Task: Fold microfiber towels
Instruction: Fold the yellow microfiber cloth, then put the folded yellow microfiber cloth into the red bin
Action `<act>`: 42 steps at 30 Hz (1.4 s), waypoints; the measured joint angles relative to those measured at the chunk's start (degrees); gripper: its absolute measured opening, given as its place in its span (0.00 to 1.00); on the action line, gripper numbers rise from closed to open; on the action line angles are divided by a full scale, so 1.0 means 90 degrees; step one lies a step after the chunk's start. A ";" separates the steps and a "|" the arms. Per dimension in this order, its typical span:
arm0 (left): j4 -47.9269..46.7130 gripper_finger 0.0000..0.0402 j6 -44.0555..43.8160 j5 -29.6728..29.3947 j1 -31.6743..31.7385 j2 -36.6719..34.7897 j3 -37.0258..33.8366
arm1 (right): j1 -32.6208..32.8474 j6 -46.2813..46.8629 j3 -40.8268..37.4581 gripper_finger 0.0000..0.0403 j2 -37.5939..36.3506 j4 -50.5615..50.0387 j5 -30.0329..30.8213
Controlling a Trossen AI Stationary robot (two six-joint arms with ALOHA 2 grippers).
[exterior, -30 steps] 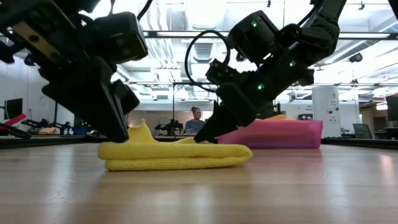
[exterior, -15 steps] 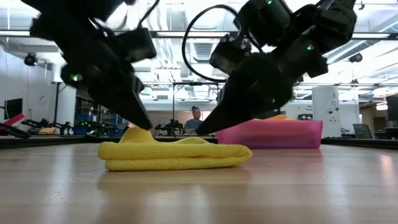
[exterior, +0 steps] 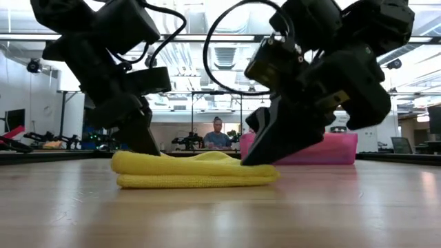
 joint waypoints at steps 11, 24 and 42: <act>-0.0129 0.00 0.0002 0.0018 -0.0002 -0.0088 0.0007 | -0.0002 0.0084 -0.0002 0.02 0.0041 -0.0213 0.0005; -0.1009 0.00 0.0013 0.0031 -0.0005 -0.1120 0.0049 | 0.0000 0.0063 -0.0010 0.02 -0.0527 -0.1247 0.0061; -0.1045 0.00 -0.2373 0.2241 -0.0159 -0.1744 0.0056 | 0.0405 0.0883 -0.0555 0.02 -0.2501 -0.3570 0.1568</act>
